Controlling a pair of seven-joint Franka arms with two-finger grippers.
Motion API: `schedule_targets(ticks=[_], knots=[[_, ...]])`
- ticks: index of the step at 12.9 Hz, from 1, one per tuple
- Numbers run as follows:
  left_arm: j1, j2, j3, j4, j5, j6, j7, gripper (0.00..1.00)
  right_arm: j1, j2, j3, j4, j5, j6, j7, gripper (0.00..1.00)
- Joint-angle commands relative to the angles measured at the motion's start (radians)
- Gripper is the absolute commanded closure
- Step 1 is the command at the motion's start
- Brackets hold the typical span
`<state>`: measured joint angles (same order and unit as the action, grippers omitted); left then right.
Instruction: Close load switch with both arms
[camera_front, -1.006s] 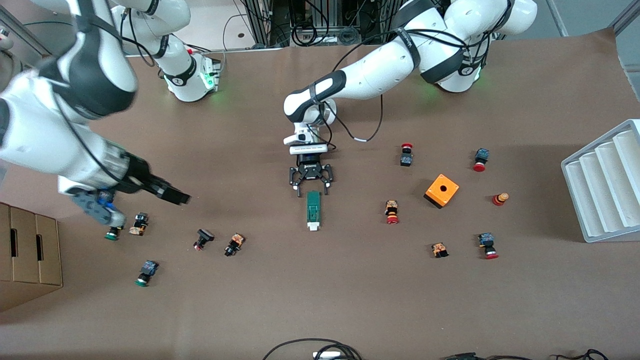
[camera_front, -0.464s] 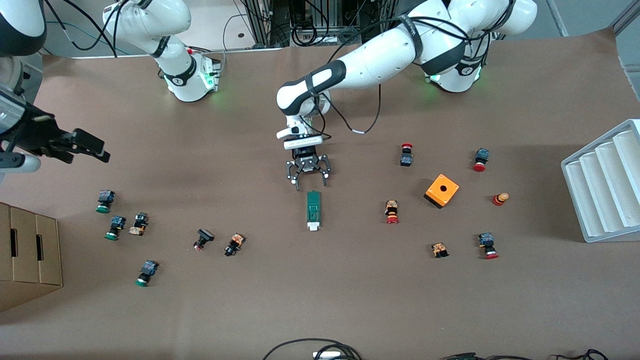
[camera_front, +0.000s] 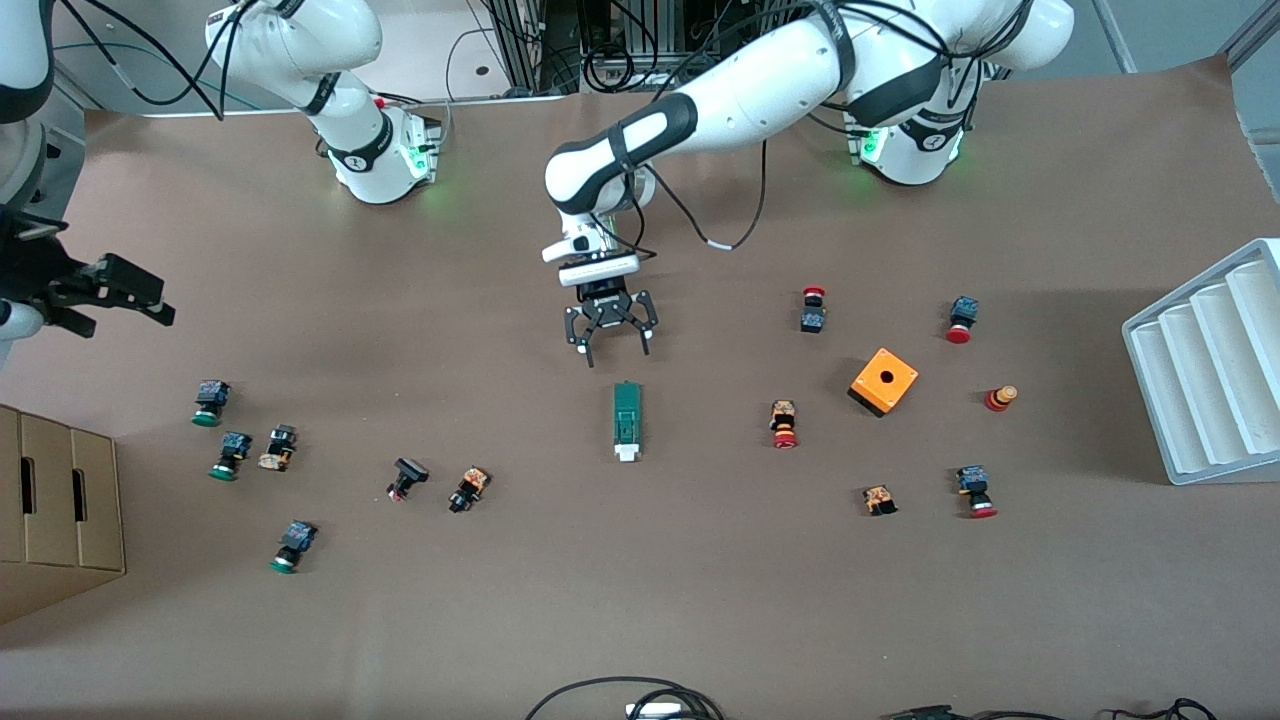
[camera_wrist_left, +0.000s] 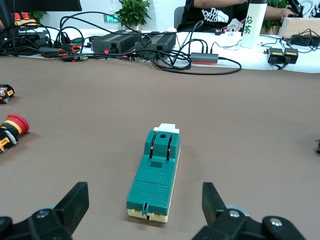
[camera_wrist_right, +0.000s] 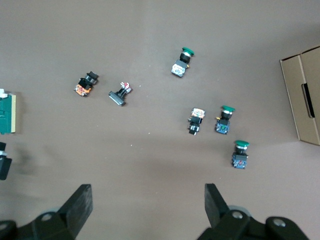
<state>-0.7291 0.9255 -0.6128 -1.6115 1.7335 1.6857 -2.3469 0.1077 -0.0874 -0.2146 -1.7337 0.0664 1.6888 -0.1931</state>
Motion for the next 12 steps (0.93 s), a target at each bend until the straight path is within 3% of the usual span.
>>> schedule_targets(ticks=[1, 5, 12], knots=[[-0.004, -0.091, 0.002, -0.036, -0.086, 0.019, 0.054, 0.00, 0.000, 0.006, 0.001, -0.009, -0.019, 0.031, -0.022, 0.00], [0.004, -0.197, 0.002, -0.045, -0.195, 0.091, 0.104, 0.00, 0.003, 0.011, 0.001, -0.012, -0.022, 0.035, -0.019, 0.00], [0.054, -0.385, 0.002, -0.031, -0.469, 0.129, 0.547, 0.00, 0.003, 0.012, 0.006, -0.013, -0.026, 0.045, -0.017, 0.00]])
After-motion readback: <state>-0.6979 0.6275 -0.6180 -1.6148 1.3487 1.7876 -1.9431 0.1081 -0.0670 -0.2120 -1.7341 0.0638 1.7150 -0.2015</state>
